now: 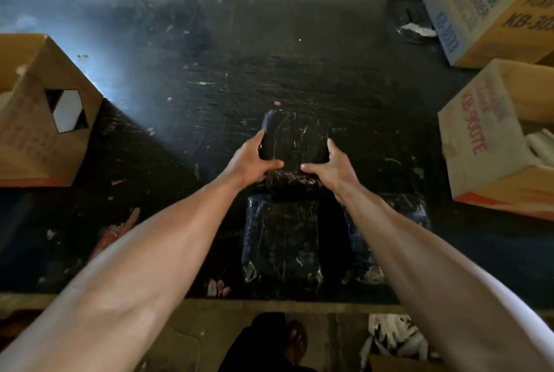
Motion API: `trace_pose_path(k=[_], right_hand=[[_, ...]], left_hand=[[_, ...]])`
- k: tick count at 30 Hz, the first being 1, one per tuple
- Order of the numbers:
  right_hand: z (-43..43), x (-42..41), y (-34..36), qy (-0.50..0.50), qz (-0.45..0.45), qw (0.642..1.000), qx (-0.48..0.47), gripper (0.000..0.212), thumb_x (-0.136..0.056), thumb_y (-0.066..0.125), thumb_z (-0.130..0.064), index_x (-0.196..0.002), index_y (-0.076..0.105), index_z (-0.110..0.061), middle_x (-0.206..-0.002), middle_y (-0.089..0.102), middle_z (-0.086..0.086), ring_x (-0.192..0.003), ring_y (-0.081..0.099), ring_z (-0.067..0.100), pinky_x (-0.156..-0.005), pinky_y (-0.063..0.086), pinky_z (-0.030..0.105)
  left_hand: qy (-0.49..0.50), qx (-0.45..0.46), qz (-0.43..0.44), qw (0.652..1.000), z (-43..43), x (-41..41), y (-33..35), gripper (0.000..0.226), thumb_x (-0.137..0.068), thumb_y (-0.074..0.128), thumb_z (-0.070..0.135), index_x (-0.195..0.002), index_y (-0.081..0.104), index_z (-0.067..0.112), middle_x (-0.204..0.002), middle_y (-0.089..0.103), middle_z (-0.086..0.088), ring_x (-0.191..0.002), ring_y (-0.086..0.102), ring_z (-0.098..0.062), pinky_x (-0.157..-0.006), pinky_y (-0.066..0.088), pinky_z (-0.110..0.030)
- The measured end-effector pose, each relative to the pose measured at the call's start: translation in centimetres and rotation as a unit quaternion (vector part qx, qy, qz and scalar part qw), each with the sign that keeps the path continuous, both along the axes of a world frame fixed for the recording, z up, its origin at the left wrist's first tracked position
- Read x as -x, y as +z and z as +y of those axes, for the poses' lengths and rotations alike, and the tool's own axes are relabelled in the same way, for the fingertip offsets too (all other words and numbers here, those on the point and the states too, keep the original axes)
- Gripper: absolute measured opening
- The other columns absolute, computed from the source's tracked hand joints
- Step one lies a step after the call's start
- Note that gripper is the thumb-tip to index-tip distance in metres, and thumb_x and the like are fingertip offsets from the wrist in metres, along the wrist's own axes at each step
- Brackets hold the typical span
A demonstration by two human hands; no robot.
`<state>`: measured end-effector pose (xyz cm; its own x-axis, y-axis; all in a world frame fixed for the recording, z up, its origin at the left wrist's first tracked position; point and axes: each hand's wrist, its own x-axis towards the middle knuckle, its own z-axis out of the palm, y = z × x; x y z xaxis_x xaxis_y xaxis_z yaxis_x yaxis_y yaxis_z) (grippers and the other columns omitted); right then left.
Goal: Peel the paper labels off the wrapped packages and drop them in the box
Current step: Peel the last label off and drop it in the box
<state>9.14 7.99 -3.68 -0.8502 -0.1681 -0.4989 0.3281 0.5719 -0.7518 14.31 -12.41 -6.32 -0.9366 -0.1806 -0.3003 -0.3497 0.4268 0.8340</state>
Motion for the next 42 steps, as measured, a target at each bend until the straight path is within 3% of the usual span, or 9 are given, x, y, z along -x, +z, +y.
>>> trace_pose_path(k=[3, 6, 12, 15, 18, 25, 30, 34, 42], right_hand=[[0.9, -1.8, 1.6, 0.011, 0.028, 1.0, 0.003, 0.115, -0.076, 0.088, -0.025, -0.161, 0.012, -0.015, -0.162, 0.032, 0.008, -0.149, 0.03, 0.023, -0.119, 0.028, 0.037], [1.9, -4.3, 2.7, 0.029, 0.042, 0.999, 0.008, 0.117, -0.073, 0.088, -0.028, -0.161, 0.012, -0.016, -0.157, 0.042, 0.006, -0.144, 0.04, 0.023, -0.119, 0.033, 0.041], [3.9, -9.6, 3.9, 0.057, 0.073, 0.996, -0.002, 0.113, -0.074, 0.086, -0.028, -0.16, 0.014, -0.015, -0.15, 0.051, 0.007, -0.139, 0.047, 0.023, -0.117, 0.037, 0.042], [4.9, -11.6, 4.5, 0.072, 0.079, 0.994, -0.003, 0.108, -0.078, 0.084, -0.026, -0.161, 0.014, -0.016, -0.149, 0.051, 0.007, -0.135, 0.05, 0.022, -0.114, 0.039, 0.037], [5.6, -13.4, 4.7, 0.079, 0.075, 0.994, -0.005, 0.104, -0.081, 0.082, -0.023, -0.161, 0.015, -0.015, -0.148, 0.052, 0.007, -0.134, 0.05, 0.022, -0.108, 0.04, 0.032], [6.1, -16.8, 3.1, 0.08, 0.062, 0.995, -0.01, 0.101, -0.081, 0.082, -0.02, -0.16, 0.019, -0.013, -0.151, 0.05, 0.008, -0.138, 0.048, 0.023, -0.112, 0.037, 0.033], [6.6, -18.2, 2.3, 0.061, 0.07, 0.996, -0.002, 0.093, -0.087, 0.076, -0.015, -0.161, 0.02, -0.017, -0.15, 0.05, 0.006, -0.132, 0.052, 0.021, -0.095, 0.037, 0.021], [6.5, -18.4, 2.3, 0.057, 0.079, 0.995, -0.005, 0.091, -0.087, 0.076, -0.015, -0.16, 0.021, -0.017, -0.151, 0.049, 0.006, -0.134, 0.051, 0.022, -0.105, 0.04, 0.029], [6.4, -19.2, 1.6, 0.045, 0.102, 0.994, -0.014, 0.085, -0.091, 0.072, -0.022, -0.159, 0.021, -0.018, -0.152, 0.047, 0.007, -0.137, 0.047, 0.025, -0.107, 0.041, 0.036]], left_hand=[[0.011, 0.007, 0.018, 1.0, 0.8, -2.4, 1.3, 0.092, -0.063, 0.082, 0.05, -0.143, 0.042, 0.03, -0.128, 0.061, 0.01, -0.117, 0.057, -0.007, -0.101, 0.047, -0.034], [0.021, 0.002, 0.022, 1.0, 1.5, -5.2, 2.1, 0.1, -0.06, 0.082, 0.056, -0.146, 0.038, 0.03, -0.133, 0.058, 0.009, -0.123, 0.054, -0.009, -0.109, 0.041, -0.041], [0.034, -0.001, 0.032, 0.999, 3.3, -10.9, 3.2, 0.103, -0.057, 0.083, 0.06, -0.145, 0.039, 0.031, -0.133, 0.057, 0.009, -0.124, 0.052, -0.011, -0.109, 0.039, -0.045], [0.045, -0.009, 0.042, 0.998, 4.4, -13.3, 3.5, 0.088, -0.068, 0.085, 0.045, -0.143, 0.043, 0.027, -0.129, 0.059, 0.01, -0.119, 0.054, -0.008, -0.107, 0.04, -0.036], [0.043, -0.009, 0.044, 0.998, 5.4, -15.3, 3.4, 0.08, -0.072, 0.084, 0.038, -0.141, 0.045, 0.025, -0.126, 0.061, 0.009, -0.118, 0.056, -0.009, -0.107, 0.041, -0.038], [0.056, -0.002, -0.004, 0.998, 6.0, -18.4, 1.8, 0.105, -0.064, 0.083, 0.052, -0.151, 0.031, 0.025, -0.139, 0.053, 0.004, -0.13, 0.048, -0.016, -0.111, 0.037, -0.047], [0.074, 0.014, 0.016, 0.997, 7.3, -19.4, 0.8, 0.093, -0.075, 0.083, 0.037, -0.151, 0.031, 0.026, -0.14, 0.05, 0.005, -0.131, 0.045, -0.015, -0.11, 0.035, -0.042], [0.08, 0.017, 0.003, 0.997, 7.2, -19.4, 0.5, 0.096, -0.074, 0.082, 0.041, -0.152, 0.028, 0.027, -0.143, 0.048, 0.005, -0.133, 0.044, -0.016, -0.111, 0.035, -0.045], [0.081, 0.01, -0.018, 0.996, 7.2, -19.5, 0.0, 0.098, -0.077, 0.079, 0.041, -0.155, 0.021, 0.026, -0.147, 0.045, 0.001, -0.136, 0.041, -0.02, -0.113, 0.033, -0.045]])
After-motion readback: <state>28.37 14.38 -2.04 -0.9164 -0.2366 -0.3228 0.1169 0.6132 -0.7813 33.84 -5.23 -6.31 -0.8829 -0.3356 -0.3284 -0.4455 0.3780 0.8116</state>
